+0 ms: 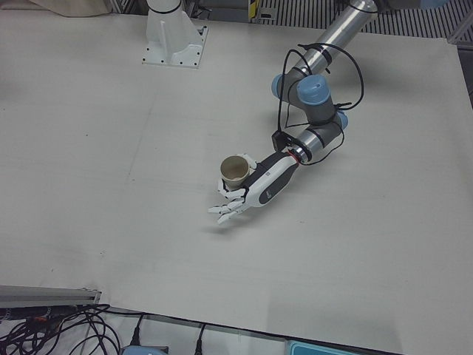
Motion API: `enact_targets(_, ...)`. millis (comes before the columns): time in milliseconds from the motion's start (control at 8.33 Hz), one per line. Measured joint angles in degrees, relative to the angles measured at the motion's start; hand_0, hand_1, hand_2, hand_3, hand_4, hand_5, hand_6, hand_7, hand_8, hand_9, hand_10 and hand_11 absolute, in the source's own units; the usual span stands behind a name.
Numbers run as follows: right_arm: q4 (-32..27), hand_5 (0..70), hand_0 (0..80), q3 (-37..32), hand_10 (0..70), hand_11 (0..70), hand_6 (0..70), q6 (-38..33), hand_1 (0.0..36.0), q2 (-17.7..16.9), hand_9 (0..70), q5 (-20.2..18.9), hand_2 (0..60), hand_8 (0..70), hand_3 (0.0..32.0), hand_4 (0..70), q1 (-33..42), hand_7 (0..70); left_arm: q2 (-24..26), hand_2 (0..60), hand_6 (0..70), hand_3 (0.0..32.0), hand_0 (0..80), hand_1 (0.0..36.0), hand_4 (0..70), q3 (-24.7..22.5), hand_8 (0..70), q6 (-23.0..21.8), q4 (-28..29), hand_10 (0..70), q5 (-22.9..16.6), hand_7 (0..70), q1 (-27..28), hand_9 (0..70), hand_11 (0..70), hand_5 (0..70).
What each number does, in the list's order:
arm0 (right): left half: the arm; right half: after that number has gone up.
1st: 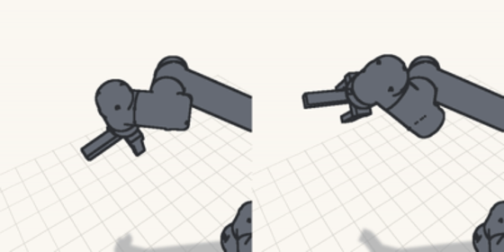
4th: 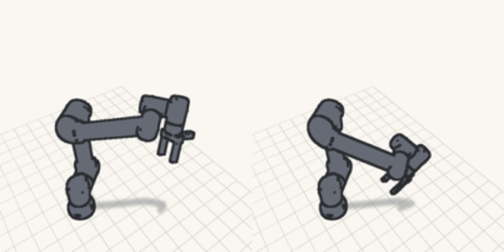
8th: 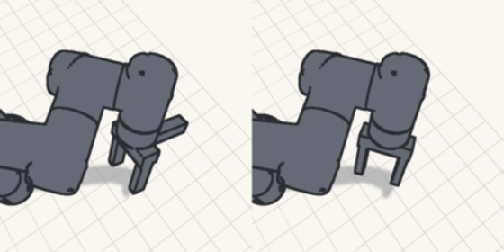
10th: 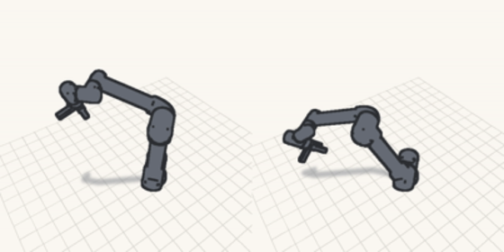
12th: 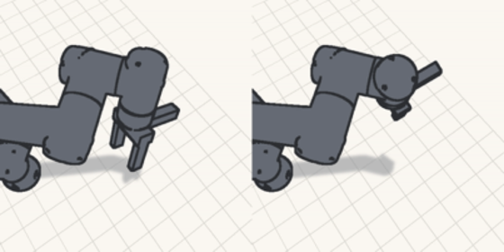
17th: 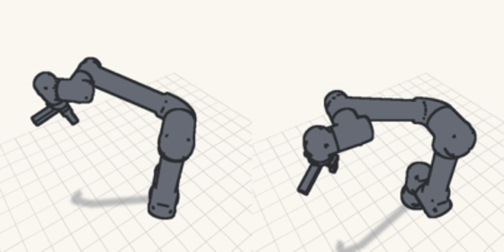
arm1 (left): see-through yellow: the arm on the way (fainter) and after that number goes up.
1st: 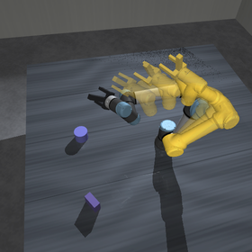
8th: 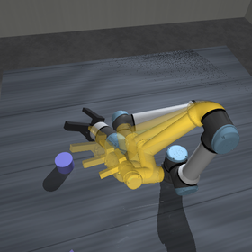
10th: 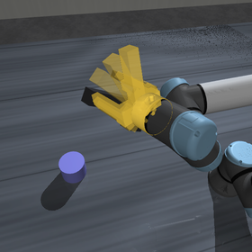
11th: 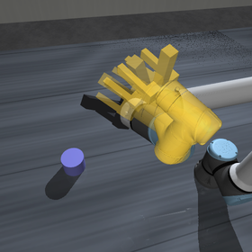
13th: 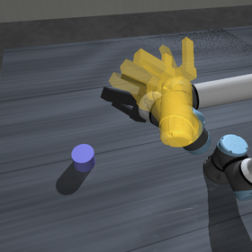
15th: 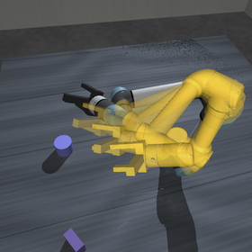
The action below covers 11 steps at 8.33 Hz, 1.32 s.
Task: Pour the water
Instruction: 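Lift both cups and bring them toward the table center, then tilt the white cup with the right hand over the beige cup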
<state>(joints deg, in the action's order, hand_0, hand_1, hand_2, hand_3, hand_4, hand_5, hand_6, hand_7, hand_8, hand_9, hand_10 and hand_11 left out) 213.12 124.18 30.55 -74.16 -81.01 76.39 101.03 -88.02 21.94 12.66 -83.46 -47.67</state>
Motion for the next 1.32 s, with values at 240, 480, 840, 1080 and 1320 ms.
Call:
enact_targets(240,2.09,70.0,80.0,0.04,42.0,61.0,65.3,3.64,36.0,5.50,46.1,5.26,60.0,36.9,0.0,70.0,-5.95,70.0,6.46,60.0,14.6,0.0,61.3,36.0,63.4,0.01,5.8,0.11,-5.70,8.0,-0.21,18.0,1.36,6.3,13.8,70.0)
enact_targets(480,7.09,70.0,80.0,-0.12,38.9,56.6,70.0,7.43,36.0,12.34,47.0,8.35,60.0,39.1,0.0,70.0,-11.49,70.0,13.38,60.0,14.9,0.0,62.1,36.0,64.1,0.06,5.8,0.18,-12.10,7.7,-0.26,17.9,6.02,6.1,13.4,70.0)
enact_targets(840,13.31,70.0,80.0,-1.95,33.0,49.0,70.0,13.40,36.0,19.78,47.2,14.84,60.0,39.6,0.0,70.0,-22.54,70.0,24.79,60.0,16.5,0.0,61.4,36.0,65.0,1.31,6.6,0.25,-21.18,8.0,-0.16,19.1,11.48,6.9,13.8,70.0)
enact_targets(1080,14.02,70.0,80.0,-7.02,32.2,48.1,68.1,18.17,36.0,23.28,45.8,19.39,60.0,37.4,0.0,70.0,-32.70,70.0,28.34,60.0,17.1,0.0,62.0,36.0,65.3,2.33,6.7,-0.30,-23.52,7.6,-0.29,19.5,10.94,6.9,13.3,70.0)
enact_targets(1320,14.05,70.0,80.0,-11.32,33.8,50.1,67.1,22.25,36.0,25.93,44.8,24.48,60.0,36.4,0.0,70.0,-39.92,70.0,29.86,60.0,16.9,0.0,62.9,36.0,65.2,2.16,6.6,-1.53,-25.17,7.2,-0.62,19.2,8.77,6.6,12.8,70.0)
